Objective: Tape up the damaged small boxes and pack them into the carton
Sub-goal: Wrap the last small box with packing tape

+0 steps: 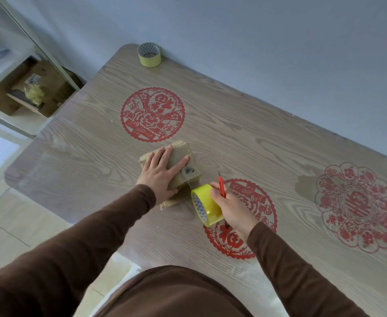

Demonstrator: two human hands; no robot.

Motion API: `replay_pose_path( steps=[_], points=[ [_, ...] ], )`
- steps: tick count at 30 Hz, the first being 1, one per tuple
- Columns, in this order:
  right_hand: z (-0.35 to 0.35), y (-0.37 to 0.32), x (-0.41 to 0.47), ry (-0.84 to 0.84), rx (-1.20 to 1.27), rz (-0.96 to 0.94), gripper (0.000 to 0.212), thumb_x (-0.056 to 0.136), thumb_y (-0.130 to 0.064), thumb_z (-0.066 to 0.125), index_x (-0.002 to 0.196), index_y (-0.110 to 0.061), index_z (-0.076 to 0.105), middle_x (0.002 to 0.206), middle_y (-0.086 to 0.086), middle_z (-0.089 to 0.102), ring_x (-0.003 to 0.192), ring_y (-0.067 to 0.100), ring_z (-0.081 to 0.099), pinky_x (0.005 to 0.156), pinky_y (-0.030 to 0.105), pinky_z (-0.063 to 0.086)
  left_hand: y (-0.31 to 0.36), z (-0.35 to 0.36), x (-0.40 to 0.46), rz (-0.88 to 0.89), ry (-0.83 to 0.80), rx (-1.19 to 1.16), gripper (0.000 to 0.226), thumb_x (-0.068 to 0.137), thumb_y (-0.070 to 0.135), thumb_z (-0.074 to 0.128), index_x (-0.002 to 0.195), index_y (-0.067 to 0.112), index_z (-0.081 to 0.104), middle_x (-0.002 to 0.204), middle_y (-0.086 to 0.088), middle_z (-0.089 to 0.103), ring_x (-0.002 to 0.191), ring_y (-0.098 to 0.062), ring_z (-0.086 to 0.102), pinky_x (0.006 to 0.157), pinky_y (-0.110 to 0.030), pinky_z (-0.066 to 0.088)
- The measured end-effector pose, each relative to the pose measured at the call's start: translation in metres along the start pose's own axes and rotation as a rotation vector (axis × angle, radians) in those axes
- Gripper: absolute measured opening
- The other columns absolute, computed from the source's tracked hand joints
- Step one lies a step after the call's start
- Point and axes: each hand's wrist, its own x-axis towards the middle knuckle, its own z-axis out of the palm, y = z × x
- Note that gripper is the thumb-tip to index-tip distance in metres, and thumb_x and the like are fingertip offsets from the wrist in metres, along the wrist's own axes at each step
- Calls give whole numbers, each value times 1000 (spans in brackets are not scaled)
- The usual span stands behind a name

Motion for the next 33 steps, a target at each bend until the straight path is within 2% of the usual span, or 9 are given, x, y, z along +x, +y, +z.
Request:
replay_pose_path(
  steps=[6, 9, 12, 17, 20, 22, 26, 30, 33],
  points=[
    [8, 18, -5, -29, -9, -36, 44, 106, -39, 46, 148, -30, 39, 142, -8, 50, 134, 12, 46, 109, 26, 34, 3, 10, -2, -20, 79, -23, 105, 78, 48, 75, 159, 27, 13, 167, -19, -8, 153, -39, -13, 123, -58, -5],
    [6, 18, -7, -36, -38, -41, 56, 107, -34, 45, 157, -17, 27, 137, -14, 42, 129, 2, 36, 108, 21, 28, 13, 11, -10, -62, 21, 66, 125, 71, 80, 60, 161, 24, -6, 166, -11, -19, 153, -31, -18, 119, -63, -9],
    [3, 18, -4, 25, -19, -47, 53, 105, -39, 48, 153, -18, 36, 140, -14, 47, 135, 9, 44, 115, 28, 32, 33, 16, -14, -128, -40, 138, 151, 54, 97, 52, 156, 14, -22, 164, -11, -23, 152, -33, -19, 116, -69, -9],
    [5, 2, -1, 58, 72, -66, 57, 103, -43, 51, 153, -18, 38, 145, -7, 49, 133, 10, 46, 115, 31, 35, 40, 21, -13, -157, -44, 218, 130, 76, 67, 67, 156, 14, -21, 164, -20, -21, 151, -40, -19, 114, -73, 4],
    [9, -3, 0, 48, 49, -51, 57, 103, -46, 51, 152, -21, 40, 147, -7, 50, 136, 11, 46, 118, 36, 34, 35, 24, -15, -135, 28, 237, 109, 83, 43, 65, 161, 15, -6, 167, -19, -5, 154, -39, -2, 115, -69, 13],
    [10, 0, -2, 45, 33, -22, 54, 104, -41, 49, 153, -20, 39, 145, -10, 48, 135, 8, 44, 112, 28, 34, 29, 25, -14, -115, 104, 229, 102, 81, 31, 65, 161, 16, 3, 167, -15, 10, 153, -36, 13, 114, -66, 21],
    [13, 5, -3, 17, 30, 7, 56, 106, -38, 47, 156, -17, 32, 150, -6, 44, 138, 9, 40, 106, 23, 31, 15, 16, -9, -99, 131, 220, 118, 68, 49, 78, 161, 20, 10, 163, -7, 23, 147, -29, 26, 114, -57, 27],
    [18, 14, 4, 31, -7, 19, 52, 105, -41, 46, 152, -18, 40, 149, -1, 50, 140, 17, 45, 114, 32, 35, 8, 6, 1, -175, 20, 165, 118, 70, 60, 76, 158, 38, 1, 163, -19, -18, 151, -42, -12, 114, -71, -5],
    [20, 17, 6, 13, 53, 47, 55, 105, -41, 48, 154, -19, 38, 147, -3, 53, 135, 14, 49, 109, 27, 38, 7, 0, 8, -177, -2, 187, 108, 77, 58, 68, 156, 41, -3, 162, -24, -2, 148, -44, 9, 115, -69, 14]
  ],
)
